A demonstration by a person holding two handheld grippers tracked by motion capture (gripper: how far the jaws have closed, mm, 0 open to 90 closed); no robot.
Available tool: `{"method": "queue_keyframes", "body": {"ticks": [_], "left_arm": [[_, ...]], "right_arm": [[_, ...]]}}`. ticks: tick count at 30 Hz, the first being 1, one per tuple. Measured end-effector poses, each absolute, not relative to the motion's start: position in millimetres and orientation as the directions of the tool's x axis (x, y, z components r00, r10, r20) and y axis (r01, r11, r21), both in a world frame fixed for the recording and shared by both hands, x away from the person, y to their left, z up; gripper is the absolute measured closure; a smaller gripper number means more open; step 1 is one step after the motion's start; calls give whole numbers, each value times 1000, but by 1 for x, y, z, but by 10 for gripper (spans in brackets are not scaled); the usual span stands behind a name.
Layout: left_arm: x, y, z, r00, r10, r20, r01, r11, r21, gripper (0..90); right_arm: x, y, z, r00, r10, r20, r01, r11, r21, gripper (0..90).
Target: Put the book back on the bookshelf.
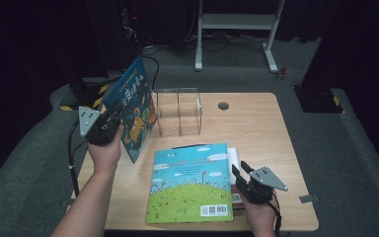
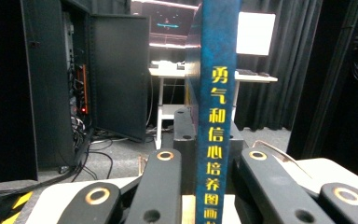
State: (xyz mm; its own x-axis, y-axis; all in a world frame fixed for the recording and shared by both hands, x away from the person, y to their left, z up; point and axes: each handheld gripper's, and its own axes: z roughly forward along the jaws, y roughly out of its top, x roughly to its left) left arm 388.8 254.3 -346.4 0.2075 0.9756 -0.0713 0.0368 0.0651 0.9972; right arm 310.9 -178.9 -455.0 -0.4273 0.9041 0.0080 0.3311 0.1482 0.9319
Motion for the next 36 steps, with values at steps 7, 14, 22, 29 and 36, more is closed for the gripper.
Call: {"method": "queue_keyframes", "body": {"ticks": [7, 14, 22, 29, 36], "left_arm": [[401, 250, -350, 189, 980, -58, 35, 53, 998, 830], [413, 244, -353, 169, 984, -52, 44, 45, 998, 830], [423, 236, -358, 149, 988, -46, 37, 41, 999, 830], [431, 234, -361, 132, 990, -42, 42, 36, 998, 829], [435, 232, -365, 119, 992, -30, 35, 26, 999, 829]], "right_arm": [[311, -180, -454, -429, 903, 8, 331, 148, 932, 626], [310, -180, -454, -427, 904, 12, 327, 143, 934, 627], [310, -181, -453, -425, 905, 13, 329, 141, 934, 627], [309, -182, -453, -423, 906, 12, 324, 139, 936, 628], [309, -182, -453, -424, 905, 13, 328, 140, 934, 628]]}}
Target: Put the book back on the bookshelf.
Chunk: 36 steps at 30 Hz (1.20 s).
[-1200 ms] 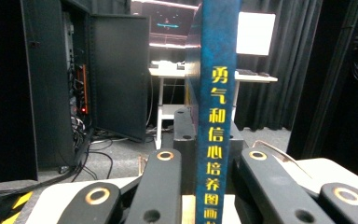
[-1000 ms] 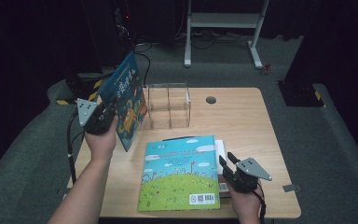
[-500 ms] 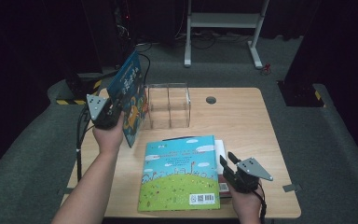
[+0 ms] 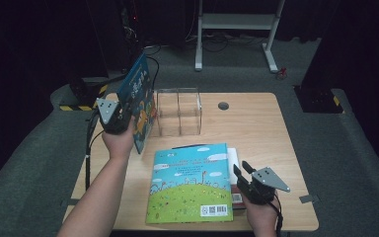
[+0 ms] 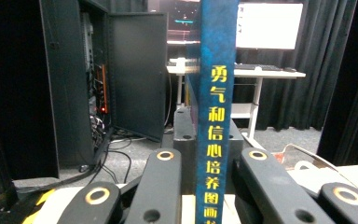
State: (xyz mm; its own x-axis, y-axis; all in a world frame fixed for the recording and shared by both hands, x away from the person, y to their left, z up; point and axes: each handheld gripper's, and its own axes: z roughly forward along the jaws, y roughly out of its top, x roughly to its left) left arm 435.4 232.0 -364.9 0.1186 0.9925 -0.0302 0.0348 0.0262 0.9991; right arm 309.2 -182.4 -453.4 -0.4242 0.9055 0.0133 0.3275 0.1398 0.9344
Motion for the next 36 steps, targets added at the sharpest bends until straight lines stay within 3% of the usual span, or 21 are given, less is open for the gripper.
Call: {"method": "queue_keyframes", "body": {"ticks": [36], "left_arm": [[436, 236, -378, 103, 994, -34, 1, 35, 999, 825]], "right_arm": [[309, -182, -454, -426, 905, 13, 330, 142, 933, 629]]}}
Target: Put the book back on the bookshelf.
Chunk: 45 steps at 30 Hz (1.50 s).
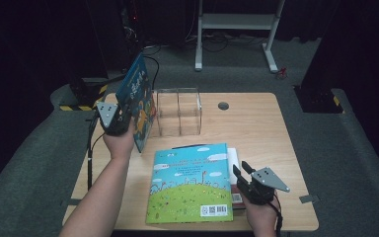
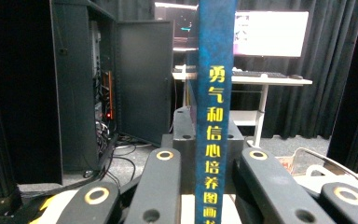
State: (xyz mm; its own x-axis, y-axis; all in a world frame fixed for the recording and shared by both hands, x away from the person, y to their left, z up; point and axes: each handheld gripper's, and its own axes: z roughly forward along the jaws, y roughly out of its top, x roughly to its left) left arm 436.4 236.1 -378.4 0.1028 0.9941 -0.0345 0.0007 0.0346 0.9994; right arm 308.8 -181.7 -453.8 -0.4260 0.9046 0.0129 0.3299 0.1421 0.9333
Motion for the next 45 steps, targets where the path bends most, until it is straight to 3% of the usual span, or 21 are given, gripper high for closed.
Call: {"method": "queue_keyframes", "body": {"ticks": [45], "left_arm": [[431, 254, -381, 110, 994, 1, 45, -6, 999, 754]], "right_arm": [[310, -178, -456, -438, 899, 8, 333, 154, 930, 628]]}}
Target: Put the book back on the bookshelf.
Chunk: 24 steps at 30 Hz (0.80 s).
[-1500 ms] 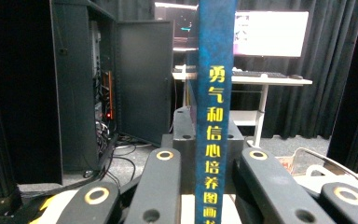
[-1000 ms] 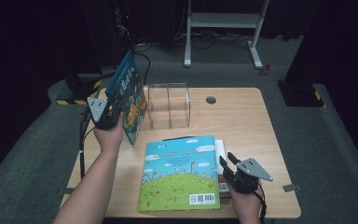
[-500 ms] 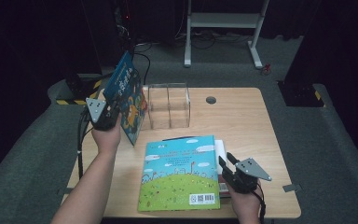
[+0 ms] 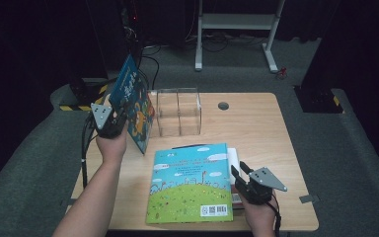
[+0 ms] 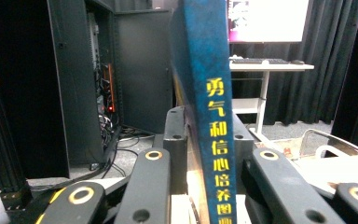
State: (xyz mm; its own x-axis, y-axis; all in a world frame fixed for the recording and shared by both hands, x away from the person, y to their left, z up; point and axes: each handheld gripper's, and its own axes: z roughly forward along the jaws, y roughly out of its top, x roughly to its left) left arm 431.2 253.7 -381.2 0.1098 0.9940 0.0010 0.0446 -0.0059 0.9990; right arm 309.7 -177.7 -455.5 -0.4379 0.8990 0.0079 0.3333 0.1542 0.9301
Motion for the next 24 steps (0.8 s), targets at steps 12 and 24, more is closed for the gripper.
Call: {"method": "queue_keyframes", "body": {"ticks": [12, 24], "left_arm": [[431, 255, -381, 112, 994, 1, 53, -7, 999, 687], [430, 265, -382, 84, 996, -15, 72, 9, 997, 647]], "right_arm": [[310, -177, -456, -439, 898, 8, 334, 155, 930, 628], [310, -176, -456, -443, 896, 9, 333, 155, 930, 628]]}}
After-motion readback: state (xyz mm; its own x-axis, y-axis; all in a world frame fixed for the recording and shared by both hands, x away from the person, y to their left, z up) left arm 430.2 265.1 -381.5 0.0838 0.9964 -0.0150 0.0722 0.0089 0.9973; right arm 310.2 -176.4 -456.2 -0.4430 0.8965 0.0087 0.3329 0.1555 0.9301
